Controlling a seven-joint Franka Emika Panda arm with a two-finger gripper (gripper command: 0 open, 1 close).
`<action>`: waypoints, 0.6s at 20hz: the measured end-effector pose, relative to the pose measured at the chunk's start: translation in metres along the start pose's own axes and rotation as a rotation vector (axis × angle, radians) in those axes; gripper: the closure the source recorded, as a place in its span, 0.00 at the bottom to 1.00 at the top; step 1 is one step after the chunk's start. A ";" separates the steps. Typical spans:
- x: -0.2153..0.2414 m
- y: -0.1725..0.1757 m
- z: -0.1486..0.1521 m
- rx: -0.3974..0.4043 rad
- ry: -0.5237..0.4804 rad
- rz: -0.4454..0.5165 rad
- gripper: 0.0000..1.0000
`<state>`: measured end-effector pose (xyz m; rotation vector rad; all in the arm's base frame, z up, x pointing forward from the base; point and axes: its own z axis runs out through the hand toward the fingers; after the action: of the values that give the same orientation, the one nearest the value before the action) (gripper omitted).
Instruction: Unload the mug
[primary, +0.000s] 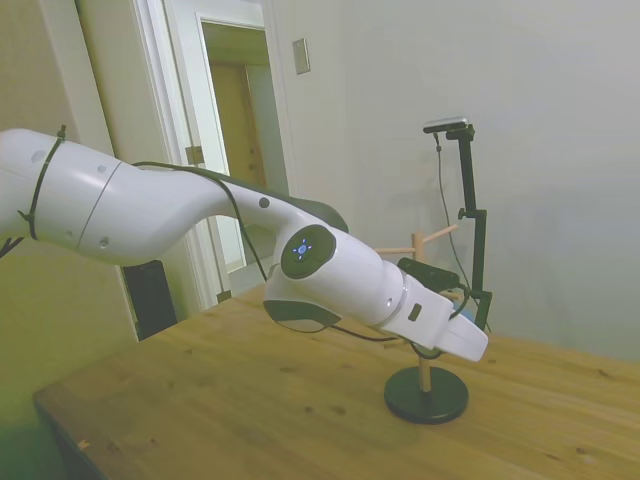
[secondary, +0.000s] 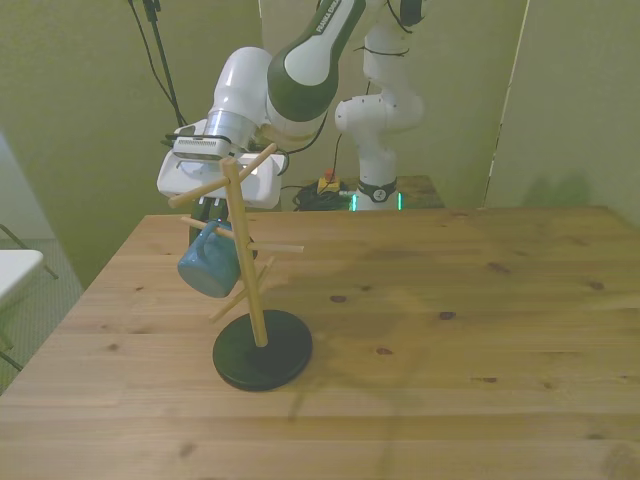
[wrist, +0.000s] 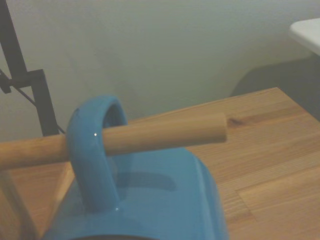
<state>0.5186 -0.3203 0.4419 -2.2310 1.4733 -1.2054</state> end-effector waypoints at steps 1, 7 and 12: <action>0.001 0.001 -0.001 -0.001 0.002 0.005 1.00; 0.007 0.005 -0.005 0.003 0.012 0.017 1.00; 0.012 0.003 -0.016 0.025 0.018 0.033 1.00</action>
<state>0.5074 -0.3275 0.4564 -2.1772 1.4874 -1.2299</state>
